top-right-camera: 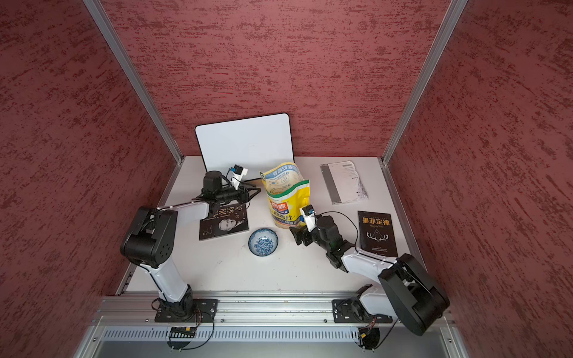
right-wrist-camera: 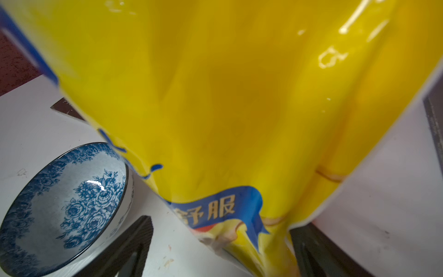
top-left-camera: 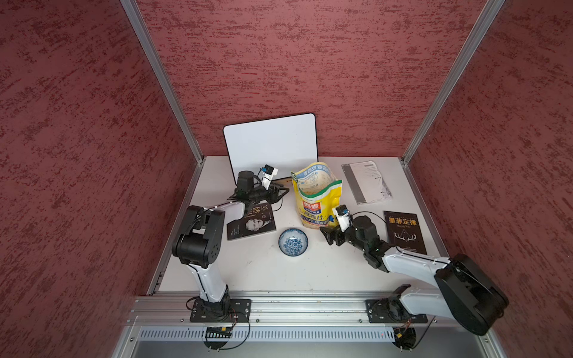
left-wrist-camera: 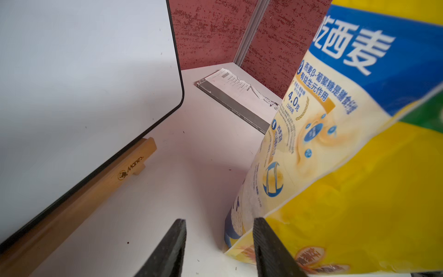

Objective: Pour the oats into the breakfast bowl
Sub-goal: Adjust the oats bag at the center of the board.

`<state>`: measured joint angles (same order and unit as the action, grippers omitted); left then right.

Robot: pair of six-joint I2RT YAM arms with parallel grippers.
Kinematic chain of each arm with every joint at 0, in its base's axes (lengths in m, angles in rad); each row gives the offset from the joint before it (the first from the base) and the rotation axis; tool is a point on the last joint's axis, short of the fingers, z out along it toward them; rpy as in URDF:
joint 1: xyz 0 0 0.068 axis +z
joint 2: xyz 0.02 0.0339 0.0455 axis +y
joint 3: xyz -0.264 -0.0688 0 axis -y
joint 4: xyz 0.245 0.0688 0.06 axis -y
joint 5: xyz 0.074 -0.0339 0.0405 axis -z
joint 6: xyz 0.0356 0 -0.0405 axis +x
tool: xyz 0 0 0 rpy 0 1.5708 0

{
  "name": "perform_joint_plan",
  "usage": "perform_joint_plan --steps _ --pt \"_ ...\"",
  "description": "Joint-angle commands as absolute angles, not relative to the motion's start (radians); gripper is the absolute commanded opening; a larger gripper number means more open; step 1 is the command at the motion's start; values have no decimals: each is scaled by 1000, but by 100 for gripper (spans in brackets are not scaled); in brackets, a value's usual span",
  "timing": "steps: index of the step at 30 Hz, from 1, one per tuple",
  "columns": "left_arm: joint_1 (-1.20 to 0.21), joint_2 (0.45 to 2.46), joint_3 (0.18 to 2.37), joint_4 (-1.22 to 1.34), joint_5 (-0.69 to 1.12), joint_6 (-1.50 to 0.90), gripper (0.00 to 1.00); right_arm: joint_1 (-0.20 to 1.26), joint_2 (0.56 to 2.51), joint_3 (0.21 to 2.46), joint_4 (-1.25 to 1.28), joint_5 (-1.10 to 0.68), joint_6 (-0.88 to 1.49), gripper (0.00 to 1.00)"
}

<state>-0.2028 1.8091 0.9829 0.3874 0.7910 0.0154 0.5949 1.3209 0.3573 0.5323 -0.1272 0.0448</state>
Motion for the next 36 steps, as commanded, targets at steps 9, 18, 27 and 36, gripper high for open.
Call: perform_joint_plan --steps 9,18,27,36 --pt "-222 1886 1081 283 720 46 52 807 1546 372 895 -75 18 96" --pt "-237 1917 1105 249 685 51 53 808 1462 316 817 184 53 99" --pt "-269 1936 1151 175 672 80 56 823 1574 357 916 269 80 99" --pt "-295 1943 1173 135 658 94 57 823 1729 444 1047 231 99 99"
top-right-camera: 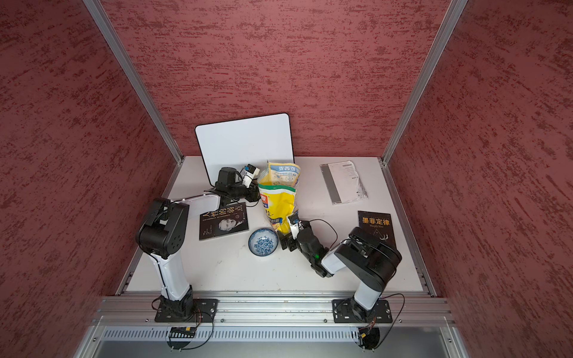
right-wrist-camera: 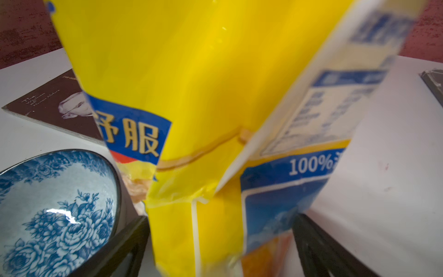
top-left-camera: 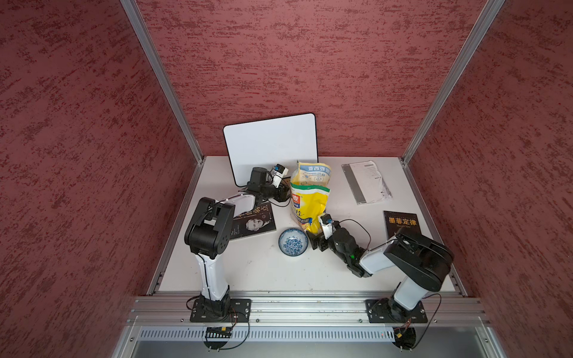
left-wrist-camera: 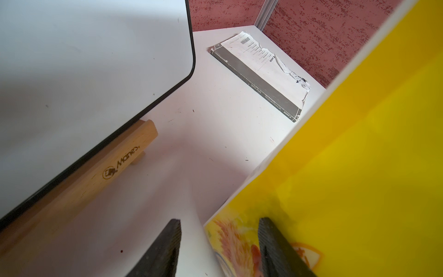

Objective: Pour the oats into the breakfast bowl
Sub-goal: Adjust the oats bag at the center of the board.

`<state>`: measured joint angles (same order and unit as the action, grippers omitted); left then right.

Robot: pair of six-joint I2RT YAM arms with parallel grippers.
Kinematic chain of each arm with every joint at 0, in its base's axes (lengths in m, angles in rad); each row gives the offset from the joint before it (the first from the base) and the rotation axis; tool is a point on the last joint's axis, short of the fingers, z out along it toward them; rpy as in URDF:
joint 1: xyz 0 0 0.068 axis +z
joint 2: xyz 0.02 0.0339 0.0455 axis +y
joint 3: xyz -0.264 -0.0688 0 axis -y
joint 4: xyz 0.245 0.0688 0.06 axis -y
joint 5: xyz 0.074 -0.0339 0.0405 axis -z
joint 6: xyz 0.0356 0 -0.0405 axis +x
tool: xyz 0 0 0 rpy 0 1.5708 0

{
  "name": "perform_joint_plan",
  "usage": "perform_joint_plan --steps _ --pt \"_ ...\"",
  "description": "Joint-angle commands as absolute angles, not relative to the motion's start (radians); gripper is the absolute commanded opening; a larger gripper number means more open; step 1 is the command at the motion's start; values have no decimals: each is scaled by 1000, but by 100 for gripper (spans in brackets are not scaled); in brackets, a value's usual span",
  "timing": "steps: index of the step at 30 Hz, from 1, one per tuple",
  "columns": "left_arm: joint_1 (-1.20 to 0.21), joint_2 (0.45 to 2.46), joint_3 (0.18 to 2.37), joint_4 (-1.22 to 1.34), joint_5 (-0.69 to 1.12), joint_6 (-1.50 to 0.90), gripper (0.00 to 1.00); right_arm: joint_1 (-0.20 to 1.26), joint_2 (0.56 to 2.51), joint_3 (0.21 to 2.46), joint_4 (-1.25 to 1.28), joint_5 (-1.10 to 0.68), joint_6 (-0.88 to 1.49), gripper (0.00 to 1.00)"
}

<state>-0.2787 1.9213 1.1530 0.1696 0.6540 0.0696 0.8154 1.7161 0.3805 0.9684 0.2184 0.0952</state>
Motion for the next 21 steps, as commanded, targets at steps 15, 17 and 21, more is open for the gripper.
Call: perform_joint_plan --steps 15,17,21 --pt "-306 1938 1176 106 651 112 57 799 1868 554 1017 255 86 99" --pt "-306 1938 1174 110 651 110 57 796 1878 571 995 248 80 93" --pt "-291 1931 1158 145 654 81 57 791 1843 566 940 233 72 55"
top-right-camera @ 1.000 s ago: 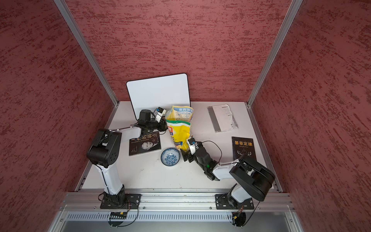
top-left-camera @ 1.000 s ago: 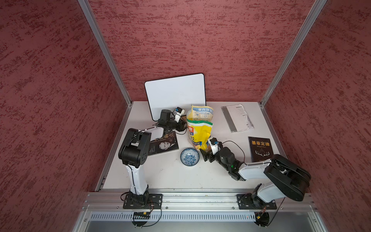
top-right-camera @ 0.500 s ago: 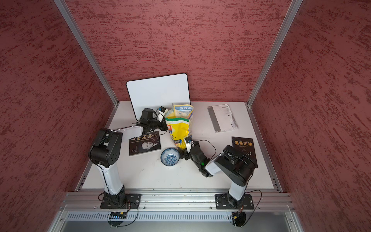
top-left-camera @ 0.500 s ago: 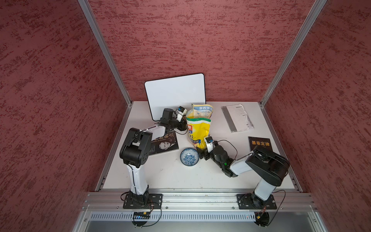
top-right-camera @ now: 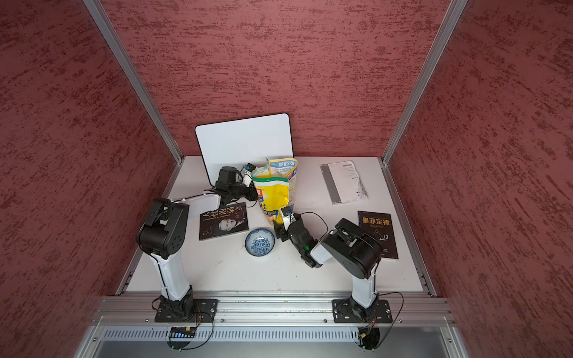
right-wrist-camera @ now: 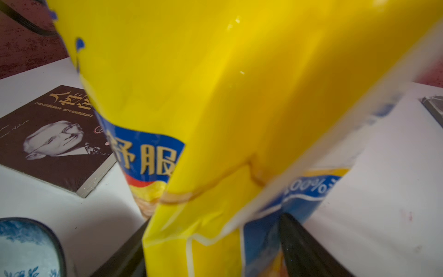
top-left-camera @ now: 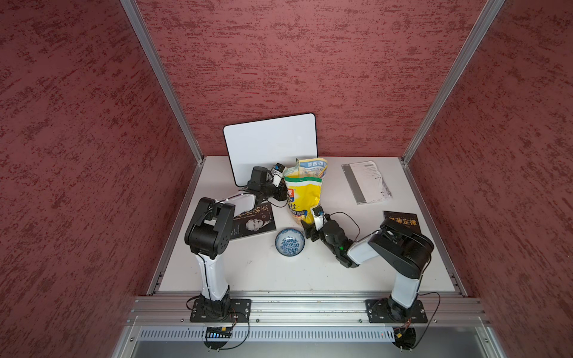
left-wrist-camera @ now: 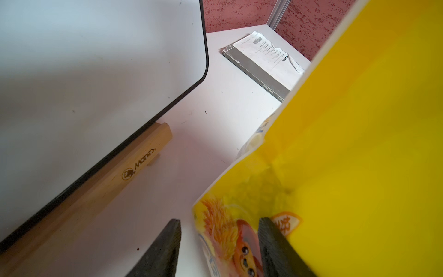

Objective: Pour the oats into the breakfast bowl
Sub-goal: Adjust the oats bag at the center of the board.

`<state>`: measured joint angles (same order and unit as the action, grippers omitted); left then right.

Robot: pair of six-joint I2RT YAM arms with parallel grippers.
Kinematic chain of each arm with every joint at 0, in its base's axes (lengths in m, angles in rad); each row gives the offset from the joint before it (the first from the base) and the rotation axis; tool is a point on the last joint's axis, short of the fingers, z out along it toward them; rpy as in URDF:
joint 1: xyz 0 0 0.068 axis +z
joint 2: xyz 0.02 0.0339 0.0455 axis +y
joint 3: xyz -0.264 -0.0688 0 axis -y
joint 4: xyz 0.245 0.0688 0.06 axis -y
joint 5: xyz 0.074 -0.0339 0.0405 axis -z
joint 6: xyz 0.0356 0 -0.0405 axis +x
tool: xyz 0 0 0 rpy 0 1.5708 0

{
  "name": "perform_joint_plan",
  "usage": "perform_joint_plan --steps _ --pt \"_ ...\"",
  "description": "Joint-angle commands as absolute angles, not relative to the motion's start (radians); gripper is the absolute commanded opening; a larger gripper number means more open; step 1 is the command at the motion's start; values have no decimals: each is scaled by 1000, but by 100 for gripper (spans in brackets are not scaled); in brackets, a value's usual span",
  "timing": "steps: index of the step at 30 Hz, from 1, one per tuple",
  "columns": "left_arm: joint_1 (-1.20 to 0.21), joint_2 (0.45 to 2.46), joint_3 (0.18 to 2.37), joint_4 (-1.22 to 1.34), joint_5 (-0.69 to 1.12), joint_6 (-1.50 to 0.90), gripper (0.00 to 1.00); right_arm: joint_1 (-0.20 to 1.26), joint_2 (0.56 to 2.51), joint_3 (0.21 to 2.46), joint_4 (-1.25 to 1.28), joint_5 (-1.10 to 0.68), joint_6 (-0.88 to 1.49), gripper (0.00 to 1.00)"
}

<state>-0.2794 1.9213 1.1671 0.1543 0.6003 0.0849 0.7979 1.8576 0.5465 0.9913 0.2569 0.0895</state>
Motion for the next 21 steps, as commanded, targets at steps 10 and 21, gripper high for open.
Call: perform_joint_plan --steps 10,21 --pt "-244 1884 1146 176 641 49 59 847 1769 449 935 195 26 26" --pt "-261 1924 1197 96 595 45 60 877 1784 359 1140 257 47 99"
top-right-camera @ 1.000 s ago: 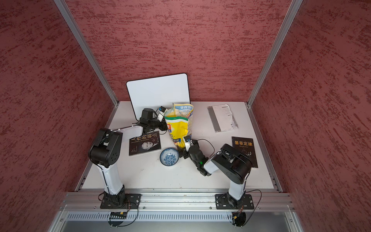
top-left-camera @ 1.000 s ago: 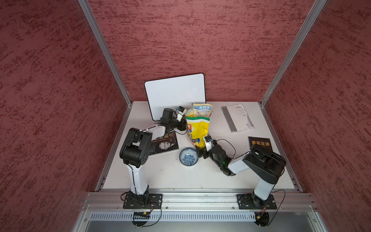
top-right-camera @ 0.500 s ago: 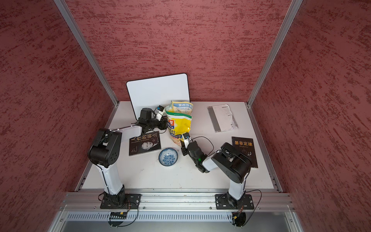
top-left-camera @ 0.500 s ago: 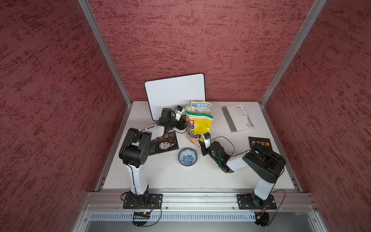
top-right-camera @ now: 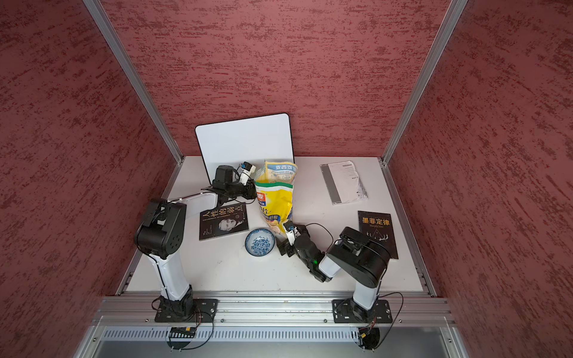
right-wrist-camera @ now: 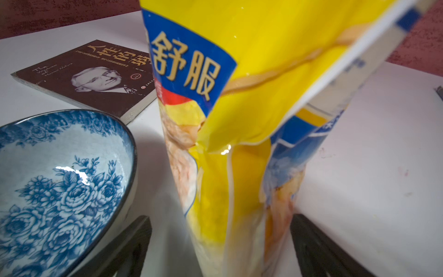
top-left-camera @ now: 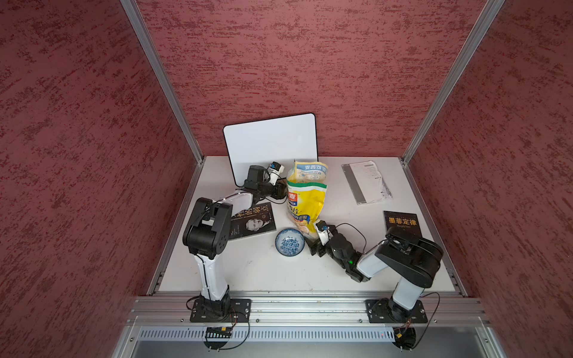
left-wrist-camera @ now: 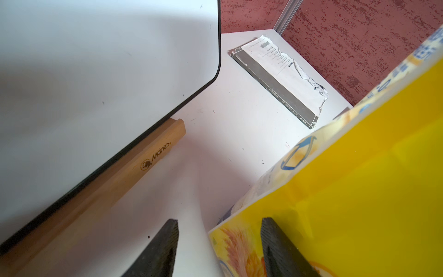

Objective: Pour the oats into the breakfast bowl
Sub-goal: Adjust the oats bag at the center of the board, then pick up the oats bag from the center of the board.

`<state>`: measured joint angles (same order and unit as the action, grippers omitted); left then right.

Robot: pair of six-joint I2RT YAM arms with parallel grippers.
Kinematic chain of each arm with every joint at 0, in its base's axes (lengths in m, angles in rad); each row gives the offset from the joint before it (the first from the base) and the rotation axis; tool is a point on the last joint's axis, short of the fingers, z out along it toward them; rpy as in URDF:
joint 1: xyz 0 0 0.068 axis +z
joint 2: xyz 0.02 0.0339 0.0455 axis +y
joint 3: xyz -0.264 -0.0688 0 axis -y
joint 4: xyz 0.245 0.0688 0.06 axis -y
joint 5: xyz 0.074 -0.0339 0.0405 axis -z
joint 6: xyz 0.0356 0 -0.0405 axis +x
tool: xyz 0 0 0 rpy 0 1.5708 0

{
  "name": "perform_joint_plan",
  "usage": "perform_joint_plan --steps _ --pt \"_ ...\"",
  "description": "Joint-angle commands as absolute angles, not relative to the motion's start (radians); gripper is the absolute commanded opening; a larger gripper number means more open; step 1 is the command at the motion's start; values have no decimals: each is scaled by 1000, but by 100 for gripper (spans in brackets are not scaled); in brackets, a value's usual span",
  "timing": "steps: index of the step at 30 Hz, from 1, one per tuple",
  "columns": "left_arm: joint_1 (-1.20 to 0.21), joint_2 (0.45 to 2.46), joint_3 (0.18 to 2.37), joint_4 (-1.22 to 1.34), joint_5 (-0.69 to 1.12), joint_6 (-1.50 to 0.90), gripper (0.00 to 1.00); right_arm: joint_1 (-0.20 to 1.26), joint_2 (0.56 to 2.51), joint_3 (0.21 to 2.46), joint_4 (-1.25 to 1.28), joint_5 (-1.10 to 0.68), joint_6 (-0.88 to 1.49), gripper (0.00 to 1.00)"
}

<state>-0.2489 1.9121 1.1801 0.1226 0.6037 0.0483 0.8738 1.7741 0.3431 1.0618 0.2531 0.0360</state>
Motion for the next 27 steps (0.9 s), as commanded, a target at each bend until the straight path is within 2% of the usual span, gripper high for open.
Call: perform_joint_plan --steps 1,10,24,26,27 --pt "-265 1921 1192 97 592 49 60 872 1786 366 1143 261 52 99" --pt "-275 1918 1192 73 590 69 60 816 1786 434 1112 217 83 99" --pt "-287 1923 1186 66 586 78 60 793 1904 584 1071 198 105 99" --pt "-285 1921 1182 72 586 78 60 792 1918 595 1060 195 100 93" --pt "-284 1918 1177 81 586 73 60 793 1920 599 1051 186 97 86"
